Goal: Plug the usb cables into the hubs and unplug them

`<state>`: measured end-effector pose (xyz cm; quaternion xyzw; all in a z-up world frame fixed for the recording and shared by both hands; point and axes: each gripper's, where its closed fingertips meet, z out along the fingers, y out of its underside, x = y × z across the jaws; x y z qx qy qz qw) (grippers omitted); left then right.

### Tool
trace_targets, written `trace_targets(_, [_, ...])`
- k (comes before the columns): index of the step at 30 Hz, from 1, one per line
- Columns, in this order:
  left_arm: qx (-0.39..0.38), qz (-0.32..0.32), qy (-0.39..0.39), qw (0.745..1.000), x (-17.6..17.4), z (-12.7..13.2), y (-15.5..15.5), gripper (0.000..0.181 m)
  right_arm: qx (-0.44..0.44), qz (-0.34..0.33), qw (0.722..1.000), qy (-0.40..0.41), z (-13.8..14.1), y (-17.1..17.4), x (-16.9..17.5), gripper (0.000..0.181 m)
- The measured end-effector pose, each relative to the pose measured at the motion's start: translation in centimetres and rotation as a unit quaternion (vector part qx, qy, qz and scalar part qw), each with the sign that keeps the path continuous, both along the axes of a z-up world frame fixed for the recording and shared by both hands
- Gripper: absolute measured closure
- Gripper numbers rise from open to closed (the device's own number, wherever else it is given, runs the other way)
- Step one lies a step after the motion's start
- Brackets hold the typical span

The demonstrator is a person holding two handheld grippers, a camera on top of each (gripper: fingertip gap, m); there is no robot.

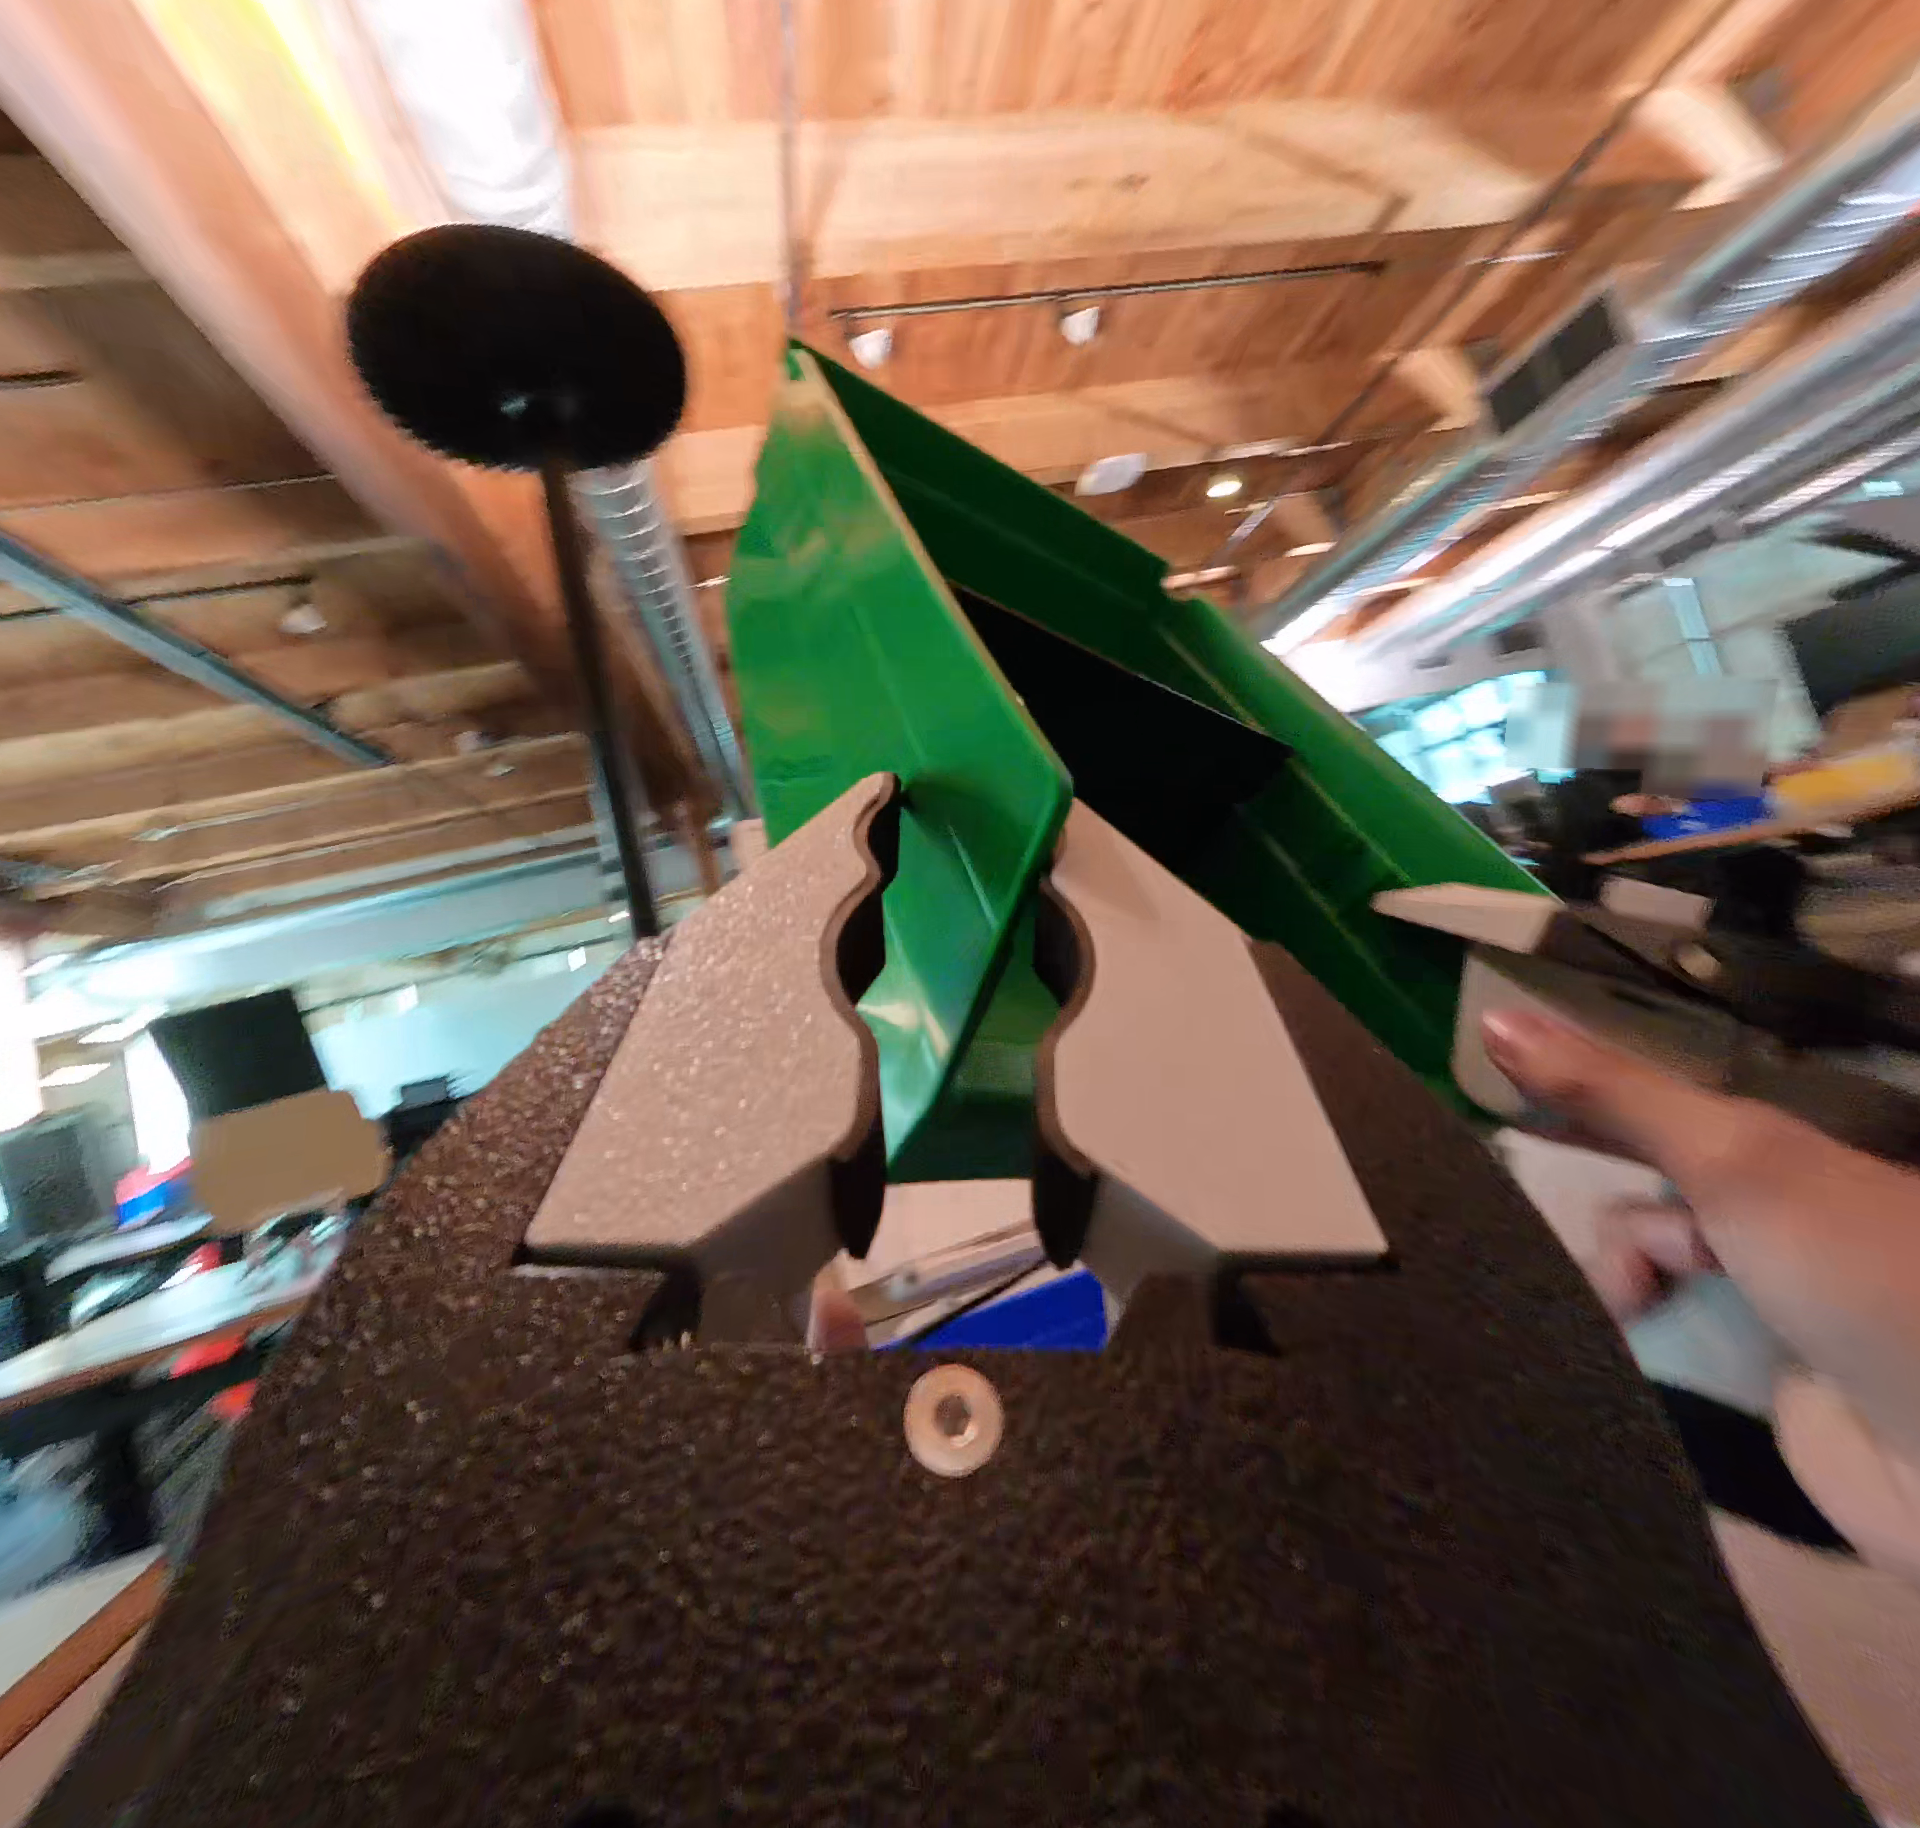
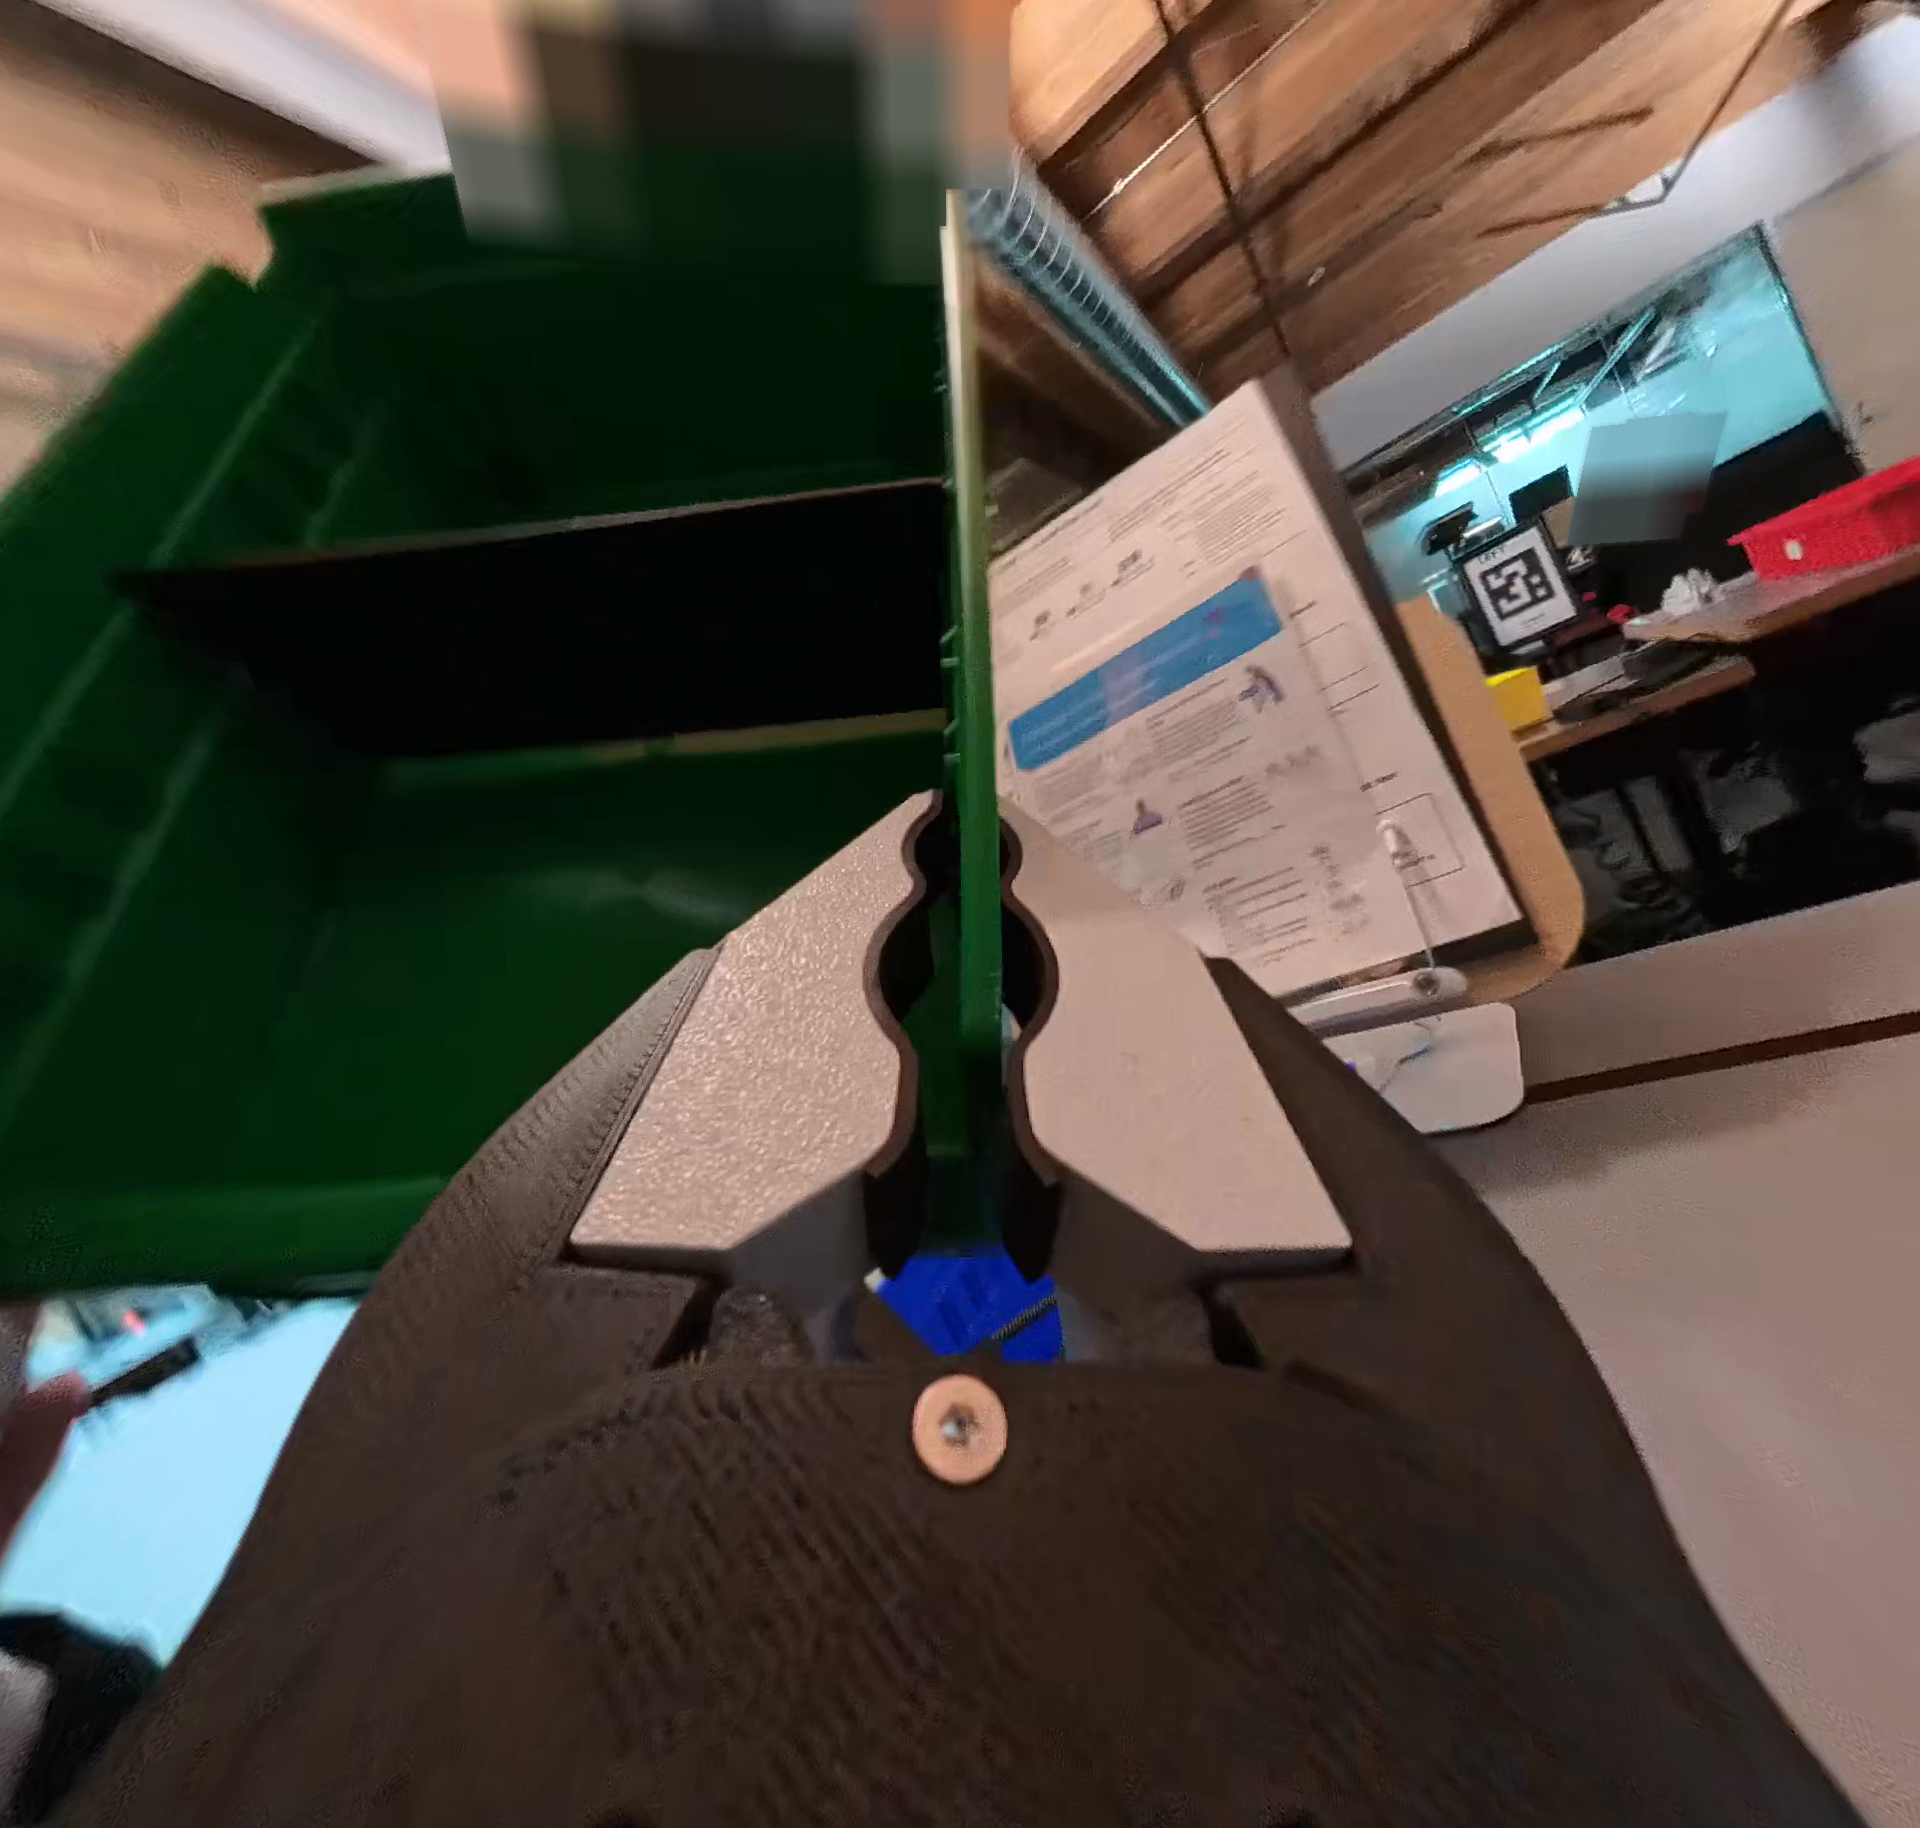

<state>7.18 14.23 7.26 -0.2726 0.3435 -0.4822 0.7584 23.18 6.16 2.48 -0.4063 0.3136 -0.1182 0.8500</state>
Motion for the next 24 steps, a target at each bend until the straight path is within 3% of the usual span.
trace_targets(2, [0.038,-0.036,0.001,0.999,0.6,-0.4,-3.1,0.158,0.023,0.000,1.000,-0.003,0.7,-3.3,1.6,0.179])
trace_targets(4, [0.066,-0.054,-0.003,0.996,0.6,-0.7,-5.3,0.142,0.027,-0.026,0.999,-0.007,1.3,-6.5,3.0,0.179])
trace_targets(7, [0.064,-0.075,0.033,0.995,1.2,-2.3,-6.2,0.123,0.048,-0.066,0.997,0.009,2.0,-12.1,5.3,0.178])
trace_targets(9, [0.031,-0.073,0.088,0.993,2.1,-4.3,-4.4,0.120,0.044,-0.106,0.993,0.020,1.7,-16.0,7.4,0.178])
trace_targets(12, [-0.052,-0.021,0.195,0.979,3.6,-8.5,1.8,0.116,0.023,-0.143,0.988,0.051,0.4,-21.4,10.6,0.178])
trace_targets(17, [-0.177,0.070,0.336,0.923,4.0,-16.3,12.1,0.098,-0.076,-0.213,0.970,0.094,-3.7,-27.9,15.2,0.177])
trace_targets(20, [-0.226,0.076,0.402,0.884,4.6,-21.2,14.3,0.090,-0.114,-0.219,0.958,0.145,-7.7,-29.9,17.9,0.177])
trace_targets(24, [-0.267,0.007,0.432,0.862,6.6,-24.6,12.6,0.097,-0.141,-0.213,0.945,0.205,-12.3,-30.7,20.6,0.178])
